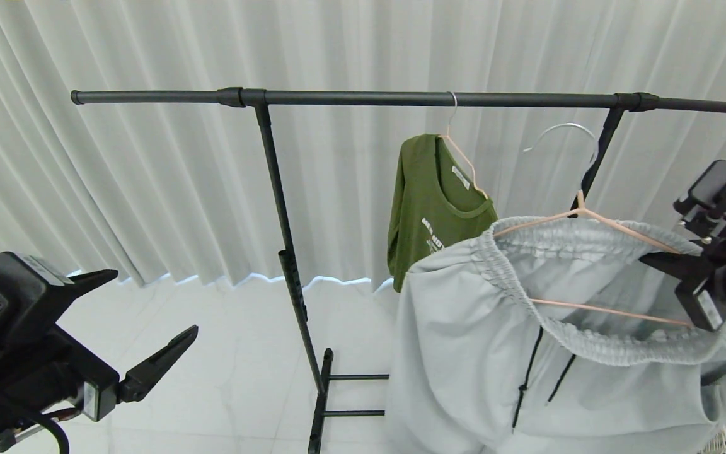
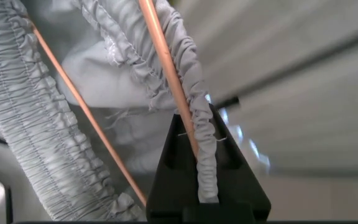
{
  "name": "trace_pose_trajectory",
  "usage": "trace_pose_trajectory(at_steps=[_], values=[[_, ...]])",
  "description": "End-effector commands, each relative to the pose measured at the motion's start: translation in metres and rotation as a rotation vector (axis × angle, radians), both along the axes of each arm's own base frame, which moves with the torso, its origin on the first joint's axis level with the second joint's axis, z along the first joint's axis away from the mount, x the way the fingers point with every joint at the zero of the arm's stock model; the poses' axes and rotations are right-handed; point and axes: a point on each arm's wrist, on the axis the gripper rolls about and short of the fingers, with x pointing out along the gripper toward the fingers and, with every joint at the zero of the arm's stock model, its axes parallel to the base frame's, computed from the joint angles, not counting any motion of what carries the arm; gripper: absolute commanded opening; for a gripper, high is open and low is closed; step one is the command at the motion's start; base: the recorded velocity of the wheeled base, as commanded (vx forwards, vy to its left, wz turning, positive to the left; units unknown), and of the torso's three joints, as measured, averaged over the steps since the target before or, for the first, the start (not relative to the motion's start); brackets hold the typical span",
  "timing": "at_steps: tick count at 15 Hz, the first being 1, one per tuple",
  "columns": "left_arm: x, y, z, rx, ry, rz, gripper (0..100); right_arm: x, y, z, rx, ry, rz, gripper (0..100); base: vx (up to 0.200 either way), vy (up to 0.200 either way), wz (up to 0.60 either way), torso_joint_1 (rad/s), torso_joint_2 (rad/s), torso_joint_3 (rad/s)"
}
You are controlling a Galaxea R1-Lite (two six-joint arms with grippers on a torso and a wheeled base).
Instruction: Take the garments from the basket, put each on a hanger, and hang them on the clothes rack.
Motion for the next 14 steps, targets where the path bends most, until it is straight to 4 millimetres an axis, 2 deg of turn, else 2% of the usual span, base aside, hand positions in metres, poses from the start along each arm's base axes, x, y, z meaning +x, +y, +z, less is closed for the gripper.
trace_pose_trajectory(at_steps=[1, 3, 7, 11, 14], values=[[0.006, -0.001, -0.002, 0.004, 0.022, 0.001, 100, -0.026, -0.032, 0.006, -0.005, -0.016, -0.149, 0, 0.0, 0.0, 0.0, 0.0, 0.0, 0.0], [0.008, -0.001, -0.004, 0.011, 0.032, 0.001, 100, -0.044, -0.051, 0.003, -0.026, 0.006, -0.273, 0, 0.0, 0.0, 0.0, 0.0, 0.0, 0.0], [0.01, -0.002, -0.004, 0.014, 0.039, 0.001, 100, -0.067, -0.072, 0.001, -0.054, 0.034, -0.478, 0, 0.0, 0.0, 0.0, 0.0, 0.0, 0.0], [0.011, -0.002, -0.005, 0.031, 0.04, -0.004, 100, -0.07, -0.084, 0.001, -0.08, 0.036, -0.653, 0, 0.0, 0.0, 0.0, 0.0, 0.0, 0.0], [0.012, -0.002, -0.006, 0.032, 0.048, -0.004, 100, -0.069, -0.087, 0.002, -0.053, 0.03, -0.689, 0, 0.0, 0.0, 0.0, 0.0, 0.0, 0.0]])
